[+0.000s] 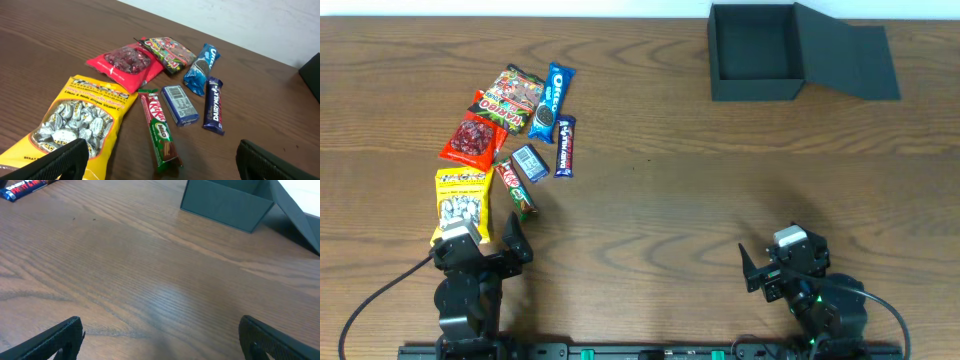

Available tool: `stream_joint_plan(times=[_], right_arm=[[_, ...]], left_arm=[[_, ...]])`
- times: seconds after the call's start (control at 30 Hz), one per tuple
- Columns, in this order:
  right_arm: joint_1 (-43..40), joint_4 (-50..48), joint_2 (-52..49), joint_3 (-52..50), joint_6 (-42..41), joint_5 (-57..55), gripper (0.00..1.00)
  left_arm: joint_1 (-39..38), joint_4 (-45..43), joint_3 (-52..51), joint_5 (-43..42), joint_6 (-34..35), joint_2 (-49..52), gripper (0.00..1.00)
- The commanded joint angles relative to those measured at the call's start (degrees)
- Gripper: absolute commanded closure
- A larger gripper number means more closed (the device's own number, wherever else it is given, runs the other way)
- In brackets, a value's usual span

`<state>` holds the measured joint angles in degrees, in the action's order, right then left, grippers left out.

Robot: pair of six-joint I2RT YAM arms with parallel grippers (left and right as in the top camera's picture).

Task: Pack container
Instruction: 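Raise the right gripper and move it toward the dark green box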

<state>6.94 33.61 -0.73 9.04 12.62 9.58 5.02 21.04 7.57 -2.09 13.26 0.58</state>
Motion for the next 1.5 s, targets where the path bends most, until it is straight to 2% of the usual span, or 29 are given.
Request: stream_joint_plan(times=[0.0, 1.37, 1.47], right_arm=[[0.2, 0.0, 0.3, -0.3, 0.7, -0.2, 0.01], [0.2, 0.0, 0.3, -0.3, 0.7, -0.2, 0.01], [0.2, -4.6, 0.3, -0.3, 1.6, -3.3, 0.01]], left_arm=[[-0.2, 0.3, -1.2, 1.0, -0.9, -0.3, 0.05], [-0.2, 0.3, -1.2, 1.0, -0.9, -0.3, 0.05], [-0.2, 0.3, -1.2, 1.0, -0.9, -0.3, 0.05]])
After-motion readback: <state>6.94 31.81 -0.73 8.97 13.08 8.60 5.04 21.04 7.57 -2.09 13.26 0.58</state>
